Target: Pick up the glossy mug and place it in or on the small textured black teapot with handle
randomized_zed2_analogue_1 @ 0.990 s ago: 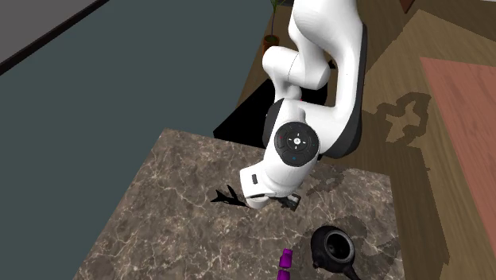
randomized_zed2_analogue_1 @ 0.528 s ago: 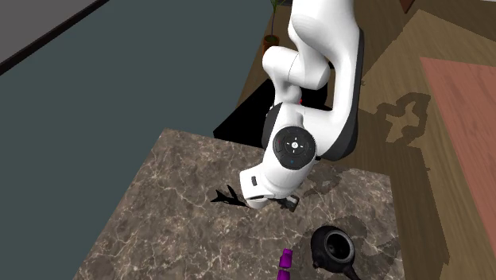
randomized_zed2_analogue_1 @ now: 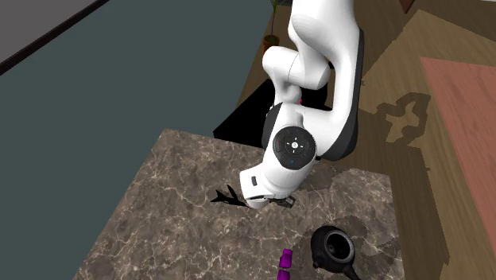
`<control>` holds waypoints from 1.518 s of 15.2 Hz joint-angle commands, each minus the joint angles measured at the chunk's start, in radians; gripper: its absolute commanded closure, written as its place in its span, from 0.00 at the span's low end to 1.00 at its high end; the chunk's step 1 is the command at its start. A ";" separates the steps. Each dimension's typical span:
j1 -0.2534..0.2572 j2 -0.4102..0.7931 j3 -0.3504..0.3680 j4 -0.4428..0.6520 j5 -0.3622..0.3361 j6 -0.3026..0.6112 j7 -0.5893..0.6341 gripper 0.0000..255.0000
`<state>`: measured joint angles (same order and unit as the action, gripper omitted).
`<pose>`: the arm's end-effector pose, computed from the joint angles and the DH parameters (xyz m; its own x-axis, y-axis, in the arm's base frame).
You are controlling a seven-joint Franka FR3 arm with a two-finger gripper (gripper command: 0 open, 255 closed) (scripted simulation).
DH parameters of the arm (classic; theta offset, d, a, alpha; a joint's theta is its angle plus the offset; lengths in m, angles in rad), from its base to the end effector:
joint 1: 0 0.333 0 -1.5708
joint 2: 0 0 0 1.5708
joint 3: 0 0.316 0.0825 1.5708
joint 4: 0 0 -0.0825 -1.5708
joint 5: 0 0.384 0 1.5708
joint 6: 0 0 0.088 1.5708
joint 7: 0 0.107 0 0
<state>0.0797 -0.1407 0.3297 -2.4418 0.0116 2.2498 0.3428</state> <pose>0.4231 0.1831 0.3479 0.9977 0.0535 -0.0426 0.0557 -0.9970 0.0543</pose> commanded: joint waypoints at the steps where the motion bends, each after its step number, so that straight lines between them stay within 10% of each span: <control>1: 0.000 0.000 0.000 0.000 0.000 0.000 0.000 1.00; 23: 0.005 -0.130 -0.022 0.147 0.035 -0.271 -0.038 1.00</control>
<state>0.0846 -0.2653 0.3092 -2.3066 0.0462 1.9955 0.3063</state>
